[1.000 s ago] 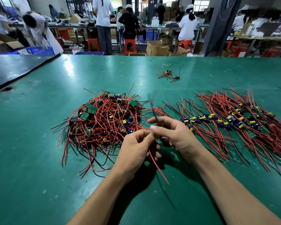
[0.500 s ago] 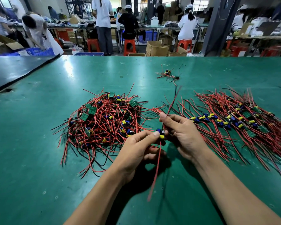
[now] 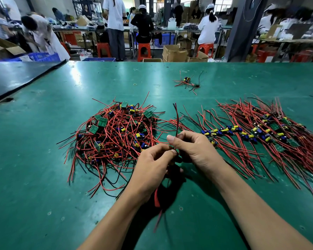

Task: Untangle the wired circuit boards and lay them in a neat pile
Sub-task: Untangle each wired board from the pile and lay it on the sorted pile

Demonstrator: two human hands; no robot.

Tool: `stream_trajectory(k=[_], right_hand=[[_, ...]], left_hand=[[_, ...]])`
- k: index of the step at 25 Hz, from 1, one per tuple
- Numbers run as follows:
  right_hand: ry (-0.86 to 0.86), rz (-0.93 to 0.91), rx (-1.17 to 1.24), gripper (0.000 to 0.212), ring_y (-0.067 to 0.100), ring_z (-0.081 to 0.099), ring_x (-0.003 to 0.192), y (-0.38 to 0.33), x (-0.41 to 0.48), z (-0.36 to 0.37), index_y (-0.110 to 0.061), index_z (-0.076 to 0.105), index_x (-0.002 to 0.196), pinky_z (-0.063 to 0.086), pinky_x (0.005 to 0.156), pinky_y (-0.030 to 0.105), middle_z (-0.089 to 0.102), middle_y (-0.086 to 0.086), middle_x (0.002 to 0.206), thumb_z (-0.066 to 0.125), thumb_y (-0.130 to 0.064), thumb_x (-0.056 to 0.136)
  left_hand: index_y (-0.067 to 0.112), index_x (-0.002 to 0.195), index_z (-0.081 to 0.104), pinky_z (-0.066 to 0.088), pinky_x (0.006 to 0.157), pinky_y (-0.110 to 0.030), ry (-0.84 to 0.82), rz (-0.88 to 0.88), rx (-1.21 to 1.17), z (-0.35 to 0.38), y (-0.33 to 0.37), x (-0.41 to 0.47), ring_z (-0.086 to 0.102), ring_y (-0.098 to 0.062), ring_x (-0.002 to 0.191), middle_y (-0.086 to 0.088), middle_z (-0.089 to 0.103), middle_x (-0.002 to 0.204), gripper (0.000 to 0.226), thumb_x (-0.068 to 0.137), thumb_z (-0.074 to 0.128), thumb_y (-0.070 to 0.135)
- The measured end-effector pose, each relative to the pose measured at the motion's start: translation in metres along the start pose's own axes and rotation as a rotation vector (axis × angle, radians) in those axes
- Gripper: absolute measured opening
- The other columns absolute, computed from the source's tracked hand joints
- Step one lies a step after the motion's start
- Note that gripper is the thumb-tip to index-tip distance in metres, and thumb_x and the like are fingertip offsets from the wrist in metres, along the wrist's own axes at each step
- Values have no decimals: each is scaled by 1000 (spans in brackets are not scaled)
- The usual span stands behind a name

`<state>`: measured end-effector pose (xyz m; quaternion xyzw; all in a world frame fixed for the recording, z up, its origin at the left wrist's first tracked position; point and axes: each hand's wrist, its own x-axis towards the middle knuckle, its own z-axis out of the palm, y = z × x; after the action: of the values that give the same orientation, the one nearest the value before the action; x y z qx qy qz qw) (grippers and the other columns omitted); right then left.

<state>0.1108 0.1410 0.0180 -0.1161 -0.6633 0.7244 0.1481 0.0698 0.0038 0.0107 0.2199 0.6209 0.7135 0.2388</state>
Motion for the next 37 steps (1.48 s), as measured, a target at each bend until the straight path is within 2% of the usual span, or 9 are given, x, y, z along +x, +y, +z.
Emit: stream_trajectory(k=[4, 6, 9, 13, 19, 23, 29, 34, 37], right_hand=[[-169, 99, 5, 10, 25, 51, 67, 2, -3, -5, -16, 75, 93, 44, 59, 29, 62, 10, 83, 74, -24, 87], [-213, 150, 51, 10, 21, 62, 66, 4, -2, -6, -15, 77, 97, 54, 58, 32, 69, 11, 87, 70, -19, 91], [-90, 94, -63, 11, 11, 51, 50, 6, 0, -4, -15, 77, 81, 44, 49, 22, 65, 8, 71, 73, -22, 89], [106, 60, -92, 25, 11, 27, 36, 14, 6, -3, -3, 72, 84, 22, 42, 19, 36, 1, 44, 73, -27, 89], [343, 54, 210, 17, 3, 27, 34, 5, 14, -12, -4, 62, 83, 20, 33, 14, 55, 7, 73, 66, -16, 94], [247, 221, 521, 26, 2, 24, 30, -5, 14, -15, -7, 61, 76, 19, 29, 14, 38, -5, 54, 61, -24, 95], [92, 368, 849, 27, 3, 29, 29, -16, 9, -22, -8, 65, 58, 21, 28, 13, 41, -3, 66, 63, -23, 80], [122, 254, 497, 31, 4, 31, 38, -10, 10, -20, -11, 73, 69, 24, 33, 15, 45, -5, 65, 65, -36, 85], [-45, 177, 212, 35, 4, 38, 46, -2, 7, -16, -13, 79, 89, 29, 38, 16, 52, -7, 65, 70, -45, 79]], left_hand=[[10, 80, 75, 58, 52, -32, 92, -15, -54, -3, -1, 2, 66, -25, 56, -16, 68, 69, 20, 92, 60, 5], [6, 80, 73, 54, 48, -28, 96, -35, -44, -4, -3, 4, 61, -23, 54, -15, 66, 66, 18, 91, 60, 5], [3, 74, 68, 50, 51, -29, 132, -37, 14, -3, -5, 6, 56, -22, 55, -16, 60, 66, 17, 89, 60, 4], [4, 70, 65, 46, 50, -25, 117, -11, 75, -3, -6, 7, 56, -21, 51, -13, 64, 60, 18, 88, 60, 3], [6, 69, 67, 43, 50, -20, 39, 23, 196, -2, -4, 2, 53, -12, 53, -1, 61, 57, 17, 86, 64, 6], [6, 73, 70, 44, 52, -22, -1, 19, 177, -4, -3, 1, 54, -14, 56, 0, 63, 60, 14, 87, 65, 6], [7, 76, 72, 45, 59, -22, -55, 8, 193, -4, 1, -1, 56, -10, 60, 2, 65, 64, 12, 87, 66, 8], [5, 75, 71, 39, 65, -35, -13, -13, 164, -5, 2, -3, 52, -22, 64, -6, 65, 65, 16, 88, 65, 9], [8, 77, 74, 40, 64, -37, 20, -43, 107, -4, 3, -3, 54, -25, 64, -10, 67, 63, 19, 92, 64, 13]])
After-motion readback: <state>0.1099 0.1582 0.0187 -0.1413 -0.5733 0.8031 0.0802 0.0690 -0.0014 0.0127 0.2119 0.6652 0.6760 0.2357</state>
